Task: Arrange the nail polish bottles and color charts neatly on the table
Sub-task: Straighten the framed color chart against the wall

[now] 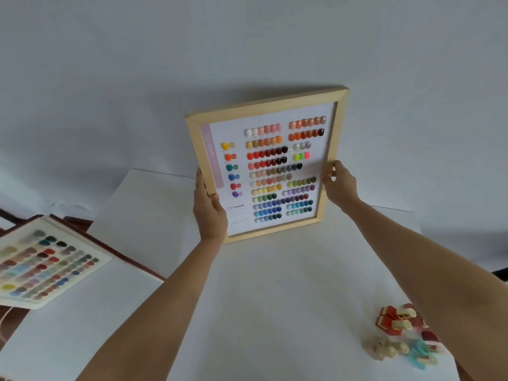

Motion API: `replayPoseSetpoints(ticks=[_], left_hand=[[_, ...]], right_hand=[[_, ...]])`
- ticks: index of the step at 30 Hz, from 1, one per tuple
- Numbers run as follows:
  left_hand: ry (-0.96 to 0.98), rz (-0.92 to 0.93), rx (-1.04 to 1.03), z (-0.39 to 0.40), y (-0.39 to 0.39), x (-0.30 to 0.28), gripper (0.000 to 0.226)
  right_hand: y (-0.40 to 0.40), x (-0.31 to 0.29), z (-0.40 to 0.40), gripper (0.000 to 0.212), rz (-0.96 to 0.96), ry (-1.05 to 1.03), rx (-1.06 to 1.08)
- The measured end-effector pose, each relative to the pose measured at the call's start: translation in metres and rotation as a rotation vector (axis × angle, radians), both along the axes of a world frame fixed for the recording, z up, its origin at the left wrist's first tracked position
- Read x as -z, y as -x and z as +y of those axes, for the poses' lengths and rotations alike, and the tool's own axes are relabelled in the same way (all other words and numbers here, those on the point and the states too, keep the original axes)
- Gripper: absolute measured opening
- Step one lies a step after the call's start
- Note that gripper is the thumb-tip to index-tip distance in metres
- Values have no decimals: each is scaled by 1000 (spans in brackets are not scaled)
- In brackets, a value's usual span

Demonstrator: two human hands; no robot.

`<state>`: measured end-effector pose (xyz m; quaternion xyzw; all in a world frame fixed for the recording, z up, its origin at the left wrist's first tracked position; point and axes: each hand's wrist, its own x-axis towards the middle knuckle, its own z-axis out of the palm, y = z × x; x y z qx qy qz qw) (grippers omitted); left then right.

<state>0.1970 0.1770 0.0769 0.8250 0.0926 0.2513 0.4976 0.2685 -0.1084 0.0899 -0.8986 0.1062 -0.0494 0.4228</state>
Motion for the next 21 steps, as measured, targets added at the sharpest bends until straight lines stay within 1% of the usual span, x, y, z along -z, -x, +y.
replayPoseSetpoints(ticks=[6, 16, 21], left_hand=[[-21, 11, 10, 5, -16, -1, 61], [-56, 32, 129, 8, -61, -2, 59], [-58, 42, 169, 7, -85, -5, 55]], right_hand=[[4, 2, -2, 10, -30, -19, 19], [26, 8, -10, 7, -71, -64, 128], [27, 8, -6, 9, -89, -92, 152]])
